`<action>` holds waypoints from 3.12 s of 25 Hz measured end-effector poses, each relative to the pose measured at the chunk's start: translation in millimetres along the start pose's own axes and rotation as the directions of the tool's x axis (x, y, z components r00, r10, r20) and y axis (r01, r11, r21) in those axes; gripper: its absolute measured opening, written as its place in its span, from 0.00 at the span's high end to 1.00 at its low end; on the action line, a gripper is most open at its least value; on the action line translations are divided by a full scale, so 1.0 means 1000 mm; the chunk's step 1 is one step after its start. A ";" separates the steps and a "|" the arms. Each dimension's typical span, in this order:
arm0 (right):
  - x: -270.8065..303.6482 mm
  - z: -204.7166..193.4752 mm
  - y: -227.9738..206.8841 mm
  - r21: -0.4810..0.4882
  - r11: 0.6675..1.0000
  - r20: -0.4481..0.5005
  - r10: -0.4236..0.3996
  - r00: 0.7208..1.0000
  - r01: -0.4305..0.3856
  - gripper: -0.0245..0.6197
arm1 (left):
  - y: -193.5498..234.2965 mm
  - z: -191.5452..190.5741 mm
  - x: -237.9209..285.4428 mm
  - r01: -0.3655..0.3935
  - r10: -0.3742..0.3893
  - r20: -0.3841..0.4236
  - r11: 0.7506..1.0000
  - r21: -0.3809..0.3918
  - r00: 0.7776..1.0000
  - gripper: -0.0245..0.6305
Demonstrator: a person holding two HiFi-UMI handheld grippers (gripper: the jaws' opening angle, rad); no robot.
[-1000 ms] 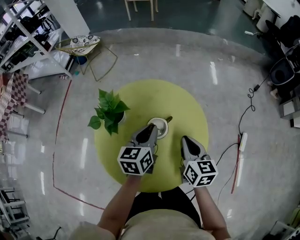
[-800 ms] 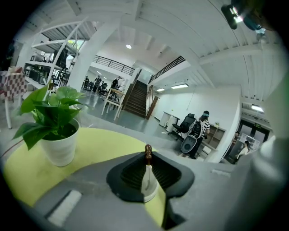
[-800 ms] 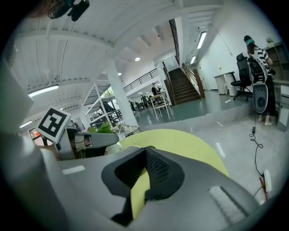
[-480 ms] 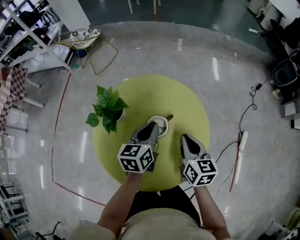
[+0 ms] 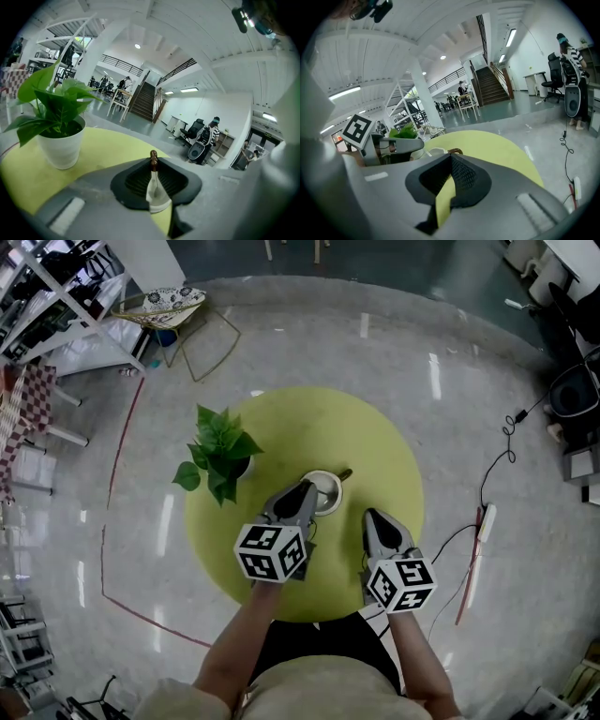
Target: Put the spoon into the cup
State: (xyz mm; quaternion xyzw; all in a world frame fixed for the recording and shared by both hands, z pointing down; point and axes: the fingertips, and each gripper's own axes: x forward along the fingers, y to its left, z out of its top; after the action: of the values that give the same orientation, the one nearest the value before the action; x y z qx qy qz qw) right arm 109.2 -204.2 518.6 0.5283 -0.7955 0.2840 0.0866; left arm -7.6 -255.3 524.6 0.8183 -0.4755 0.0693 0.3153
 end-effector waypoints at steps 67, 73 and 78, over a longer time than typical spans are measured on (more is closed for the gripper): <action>-0.012 -0.016 0.015 0.003 1.000 -0.012 -0.005 1.000 0.005 0.96 | 0.044 -0.031 -0.016 -0.086 0.088 -0.098 0.996 0.029 0.991 0.67; -0.019 -0.022 0.025 -0.001 1.000 -0.007 -0.006 1.000 0.006 0.96 | 0.047 -0.035 -0.035 -0.106 0.109 -0.086 0.994 0.033 0.990 0.67; -0.026 -0.026 0.032 -0.003 1.000 -0.005 -0.007 1.000 0.007 0.96 | 0.046 -0.035 -0.051 -0.116 0.118 -0.063 0.992 0.039 0.991 0.72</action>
State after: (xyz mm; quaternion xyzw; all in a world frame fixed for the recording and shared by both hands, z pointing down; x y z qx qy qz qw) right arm 88.0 -160.8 516.8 0.5303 -0.7937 0.2840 0.0906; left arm -66.2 -213.8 551.6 0.7917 -0.5109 0.1229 0.3116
